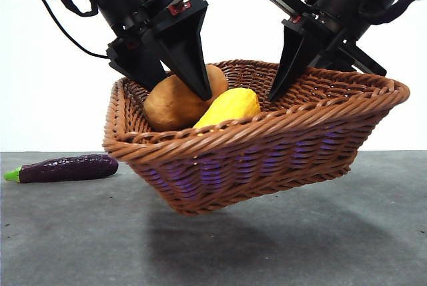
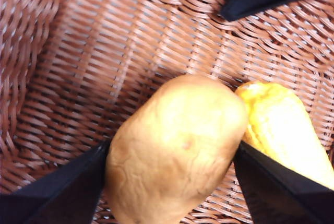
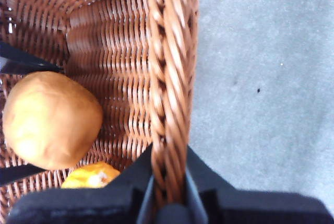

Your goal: Help me put the vegetables on the table into the basket

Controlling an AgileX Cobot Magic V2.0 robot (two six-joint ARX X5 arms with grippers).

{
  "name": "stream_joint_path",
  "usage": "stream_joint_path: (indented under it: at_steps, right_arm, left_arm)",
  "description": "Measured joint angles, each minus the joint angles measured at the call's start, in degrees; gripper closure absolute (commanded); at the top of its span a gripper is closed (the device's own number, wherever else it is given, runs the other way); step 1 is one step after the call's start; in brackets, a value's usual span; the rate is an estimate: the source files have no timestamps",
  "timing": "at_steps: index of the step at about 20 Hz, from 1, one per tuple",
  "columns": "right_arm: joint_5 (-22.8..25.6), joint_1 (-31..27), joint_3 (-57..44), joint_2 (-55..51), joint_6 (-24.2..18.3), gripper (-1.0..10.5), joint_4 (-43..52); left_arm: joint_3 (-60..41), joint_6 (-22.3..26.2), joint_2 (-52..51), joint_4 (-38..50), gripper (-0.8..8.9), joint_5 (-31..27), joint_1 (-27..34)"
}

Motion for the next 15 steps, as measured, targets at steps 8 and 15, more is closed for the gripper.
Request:
stream_joint_path:
  at_steps: [8,15]
  right_arm:
    - [0.1,0.0,0.0,0.0,0.0,9.6,0.5]
    - [0.0,0.0,0.0,0.0,-0.1,9.6,0.4]
  left_arm:
    - [0.0,-1.7,-2.4,-2.8,2.75,1.4,-0.2]
    - [0.0,0.7,-15.0,-2.4,2.75,-5.2,4.9]
